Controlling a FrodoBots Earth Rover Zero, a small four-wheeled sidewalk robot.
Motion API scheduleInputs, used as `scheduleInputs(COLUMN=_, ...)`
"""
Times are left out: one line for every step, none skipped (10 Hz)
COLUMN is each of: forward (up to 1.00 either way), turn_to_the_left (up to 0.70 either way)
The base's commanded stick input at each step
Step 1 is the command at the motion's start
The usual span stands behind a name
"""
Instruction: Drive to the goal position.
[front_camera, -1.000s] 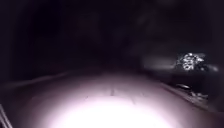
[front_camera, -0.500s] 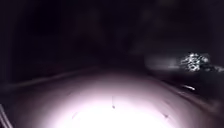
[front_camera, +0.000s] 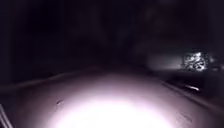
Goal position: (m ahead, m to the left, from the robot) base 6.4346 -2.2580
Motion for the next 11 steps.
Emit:
scheduleInputs(forward=1.0, turn_to_the_left=0.0)
scheduleInputs(forward=1.0, turn_to_the_left=0.0)
scheduleInputs(forward=1.0, turn_to_the_left=0.0)
scheduleInputs(forward=1.0, turn_to_the_left=0.0)
scheduleInputs(forward=1.0, turn_to_the_left=0.0)
scheduleInputs(forward=1.0, turn_to_the_left=0.0)
scheduleInputs(forward=1.0, turn_to_the_left=0.0)
scheduleInputs(forward=1.0, turn_to_the_left=0.0)
scheduleInputs(forward=1.0, turn_to_the_left=0.0)
scheduleInputs(forward=1.0, turn_to_the_left=0.0)
scheduleInputs(forward=1.0, turn_to_the_left=0.0)
